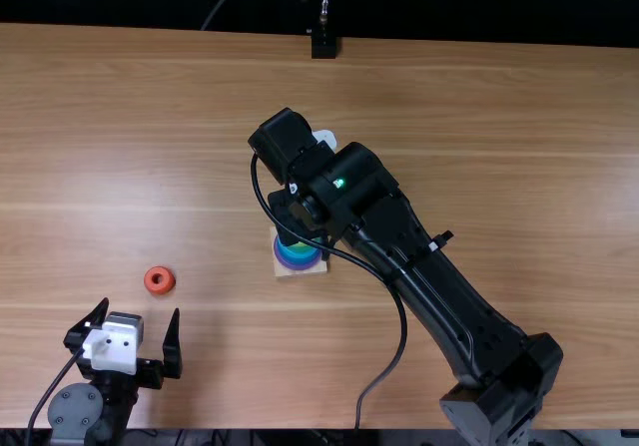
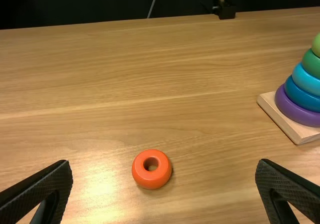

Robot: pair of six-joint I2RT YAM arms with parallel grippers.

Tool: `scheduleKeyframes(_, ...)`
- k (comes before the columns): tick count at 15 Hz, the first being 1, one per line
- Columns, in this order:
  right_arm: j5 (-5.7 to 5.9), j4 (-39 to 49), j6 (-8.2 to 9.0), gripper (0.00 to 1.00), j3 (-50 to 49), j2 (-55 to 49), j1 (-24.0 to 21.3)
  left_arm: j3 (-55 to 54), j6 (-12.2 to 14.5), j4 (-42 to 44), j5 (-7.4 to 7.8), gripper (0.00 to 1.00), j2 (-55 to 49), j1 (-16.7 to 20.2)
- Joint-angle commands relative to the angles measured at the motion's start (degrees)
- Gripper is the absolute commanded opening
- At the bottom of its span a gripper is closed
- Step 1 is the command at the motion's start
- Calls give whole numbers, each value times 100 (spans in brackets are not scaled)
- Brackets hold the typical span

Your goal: Build the Hanoi tower: stack the rings onto the peg from bottom to top in this color order: purple, dark blue, light blue, dark green, light green, yellow, orange.

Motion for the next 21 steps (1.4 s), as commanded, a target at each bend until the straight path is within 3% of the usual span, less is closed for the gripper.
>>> scheduleKeyframes(1,5,22,-2,0,164,140,-77,-631,80,-380,115,100,-67,42)
scheduleKeyframes(13,5,75,-2,0,147,271,-77,-631,80,-380,115,100,-67,42)
scheduleKeyframes(14,5,53,8,28,147,271,-68,-631,80,-380,105,100,-67,42)
scheduleKeyframes(15,5,22,19,78,138,271,-77,-631,80,-380,115,100,-67,42)
scheduleKeyframes(16,5,11,8,100,120,271,-77,-631,80,-380,115,100,-67,42)
scheduleKeyframes(21,15,106,19,100,252,236,-103,-631,80,-390,115,100,-67,42)
